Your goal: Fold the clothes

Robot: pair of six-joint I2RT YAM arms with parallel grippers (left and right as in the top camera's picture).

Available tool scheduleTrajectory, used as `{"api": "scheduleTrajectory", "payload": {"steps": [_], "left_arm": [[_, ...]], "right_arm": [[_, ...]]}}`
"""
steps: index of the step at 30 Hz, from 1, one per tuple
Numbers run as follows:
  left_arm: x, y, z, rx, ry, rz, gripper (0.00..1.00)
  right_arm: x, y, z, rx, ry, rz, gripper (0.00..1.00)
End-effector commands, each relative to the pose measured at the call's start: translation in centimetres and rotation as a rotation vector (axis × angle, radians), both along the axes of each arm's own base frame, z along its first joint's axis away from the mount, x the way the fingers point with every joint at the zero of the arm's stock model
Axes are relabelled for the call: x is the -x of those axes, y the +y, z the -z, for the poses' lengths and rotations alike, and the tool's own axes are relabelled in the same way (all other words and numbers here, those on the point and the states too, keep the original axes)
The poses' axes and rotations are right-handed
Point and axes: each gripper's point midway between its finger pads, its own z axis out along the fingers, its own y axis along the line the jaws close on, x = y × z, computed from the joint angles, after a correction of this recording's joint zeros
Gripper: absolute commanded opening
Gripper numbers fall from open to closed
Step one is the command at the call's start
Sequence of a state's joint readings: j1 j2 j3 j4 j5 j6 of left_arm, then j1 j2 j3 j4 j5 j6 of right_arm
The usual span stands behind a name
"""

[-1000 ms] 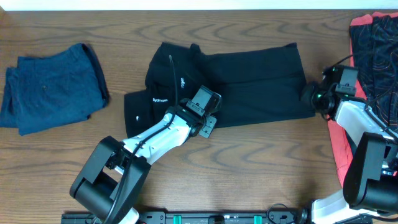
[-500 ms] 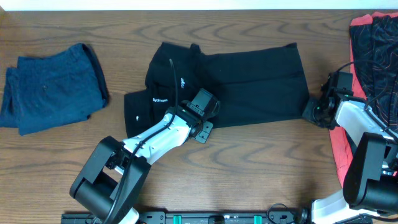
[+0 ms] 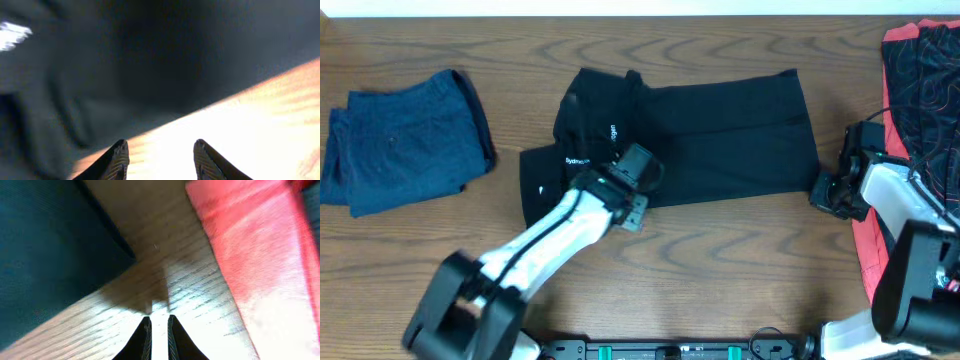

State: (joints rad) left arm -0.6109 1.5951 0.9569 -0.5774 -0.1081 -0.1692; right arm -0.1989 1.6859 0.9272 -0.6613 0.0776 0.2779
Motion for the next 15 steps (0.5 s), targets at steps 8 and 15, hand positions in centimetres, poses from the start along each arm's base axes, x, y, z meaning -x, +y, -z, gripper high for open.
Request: {"api": "scheduleTrajectory", "payload": {"steps": [8,15], "left_arm": [[-3.3,6.4,-1.0,0.077,-0.026,-0.303,0.45],[-4.0,8.5,1.2,0.122,0.046,-0.392,0.45]], "right_arm": [[-6.0,1.1,-8.9,-0.042,-0.397,-0.101,0.21],[-8.1,1.6,-6.7,-0.045,-0.411,-0.216,0.21]]}}
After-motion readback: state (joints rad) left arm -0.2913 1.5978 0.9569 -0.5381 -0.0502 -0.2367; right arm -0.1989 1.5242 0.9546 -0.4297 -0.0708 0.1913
